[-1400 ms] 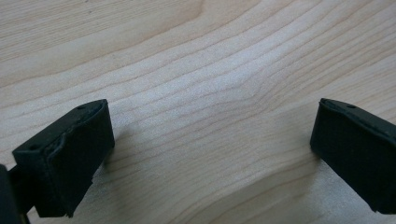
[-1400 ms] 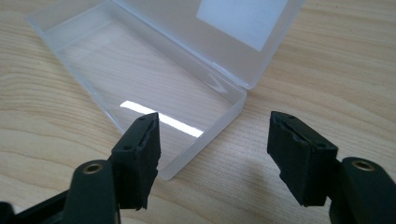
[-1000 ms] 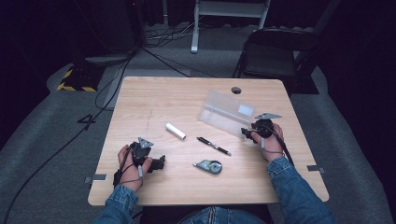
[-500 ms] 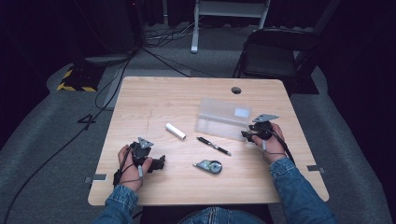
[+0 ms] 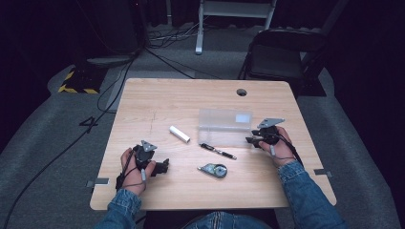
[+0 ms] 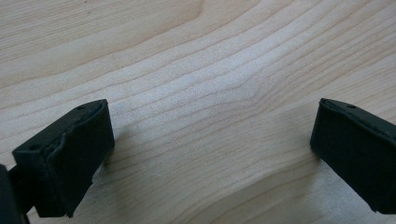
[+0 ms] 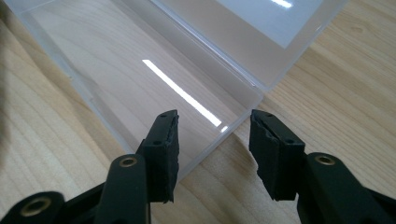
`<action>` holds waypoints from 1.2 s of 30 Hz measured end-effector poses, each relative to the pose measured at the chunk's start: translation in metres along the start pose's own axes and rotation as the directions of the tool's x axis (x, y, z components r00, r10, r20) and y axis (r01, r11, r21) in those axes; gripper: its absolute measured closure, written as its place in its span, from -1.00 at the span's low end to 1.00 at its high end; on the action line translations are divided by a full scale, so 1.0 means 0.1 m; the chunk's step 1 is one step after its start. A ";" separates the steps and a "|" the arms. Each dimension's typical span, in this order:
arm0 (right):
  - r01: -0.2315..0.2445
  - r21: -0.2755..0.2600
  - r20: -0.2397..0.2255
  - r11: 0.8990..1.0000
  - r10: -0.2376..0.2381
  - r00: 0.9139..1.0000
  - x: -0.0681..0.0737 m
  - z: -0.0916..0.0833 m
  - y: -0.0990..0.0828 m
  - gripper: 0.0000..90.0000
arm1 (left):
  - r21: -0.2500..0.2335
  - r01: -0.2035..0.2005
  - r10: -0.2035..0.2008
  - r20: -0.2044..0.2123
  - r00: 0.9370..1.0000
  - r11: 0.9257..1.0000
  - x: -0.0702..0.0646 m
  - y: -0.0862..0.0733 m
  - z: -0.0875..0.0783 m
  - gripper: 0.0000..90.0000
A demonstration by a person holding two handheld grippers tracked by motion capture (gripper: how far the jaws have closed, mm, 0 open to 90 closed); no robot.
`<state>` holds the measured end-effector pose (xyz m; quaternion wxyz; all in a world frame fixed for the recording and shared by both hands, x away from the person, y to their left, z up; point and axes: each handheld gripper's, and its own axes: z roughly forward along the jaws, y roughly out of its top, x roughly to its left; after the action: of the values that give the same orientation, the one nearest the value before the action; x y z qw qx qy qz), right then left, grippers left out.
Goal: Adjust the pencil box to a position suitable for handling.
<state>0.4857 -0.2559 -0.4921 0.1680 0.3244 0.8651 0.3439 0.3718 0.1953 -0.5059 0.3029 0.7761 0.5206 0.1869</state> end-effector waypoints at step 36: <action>-0.045 -0.030 -0.029 0.999 0.044 0.999 0.13 -0.34 0.08 0.11 | 0.000 -0.004 0.004 -0.002 1.000 1.000 0.00 0.00 0.00 -1.00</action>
<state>0.4626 -0.2593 -0.4636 0.1531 0.3360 0.8545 0.3654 0.3721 0.1955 -0.5059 0.3023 0.7769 0.5193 0.1882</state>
